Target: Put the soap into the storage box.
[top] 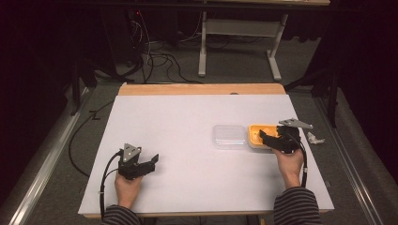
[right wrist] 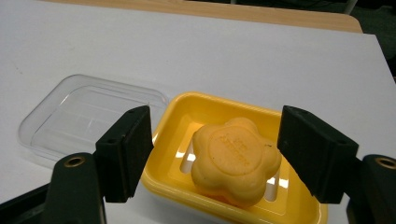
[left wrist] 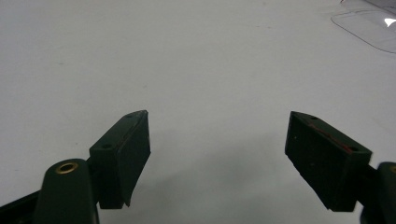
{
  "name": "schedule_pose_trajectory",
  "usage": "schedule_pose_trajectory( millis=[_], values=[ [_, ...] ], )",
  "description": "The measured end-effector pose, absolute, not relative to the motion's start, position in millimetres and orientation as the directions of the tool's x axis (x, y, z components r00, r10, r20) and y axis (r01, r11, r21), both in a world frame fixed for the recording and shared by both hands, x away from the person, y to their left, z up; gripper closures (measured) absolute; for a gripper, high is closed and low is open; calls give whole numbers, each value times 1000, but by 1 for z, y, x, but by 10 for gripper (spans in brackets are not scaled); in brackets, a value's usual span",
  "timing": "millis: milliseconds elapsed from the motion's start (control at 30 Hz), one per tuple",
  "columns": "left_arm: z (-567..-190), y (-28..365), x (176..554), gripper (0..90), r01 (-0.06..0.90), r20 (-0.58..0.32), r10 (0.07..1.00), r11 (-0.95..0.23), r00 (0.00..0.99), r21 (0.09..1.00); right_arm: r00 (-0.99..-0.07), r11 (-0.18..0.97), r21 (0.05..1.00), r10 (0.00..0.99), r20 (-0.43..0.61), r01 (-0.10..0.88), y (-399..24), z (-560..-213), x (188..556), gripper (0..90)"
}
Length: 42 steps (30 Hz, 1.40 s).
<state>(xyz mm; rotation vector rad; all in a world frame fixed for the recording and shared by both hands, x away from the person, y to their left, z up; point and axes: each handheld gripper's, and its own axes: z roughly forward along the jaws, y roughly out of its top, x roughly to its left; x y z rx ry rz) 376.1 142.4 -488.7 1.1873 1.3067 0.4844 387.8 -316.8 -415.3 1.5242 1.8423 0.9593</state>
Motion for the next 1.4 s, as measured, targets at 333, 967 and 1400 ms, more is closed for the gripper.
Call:
schedule_pose_trajectory(
  millis=[333,967,1400],
  values=[
    [-489,142,376,227,322,-476,836,386,274,864,-218,80,833,975,49,547,-319,-407,371,273],
    [-489,142,375,226,320,-471,838,382,275,867,-275,68,873,958,78,483,-311,-401,337,299],
    [-489,142,376,227,321,-470,839,381,274,867,-275,31,889,955,108,456,-306,-407,322,309]
  ],
)
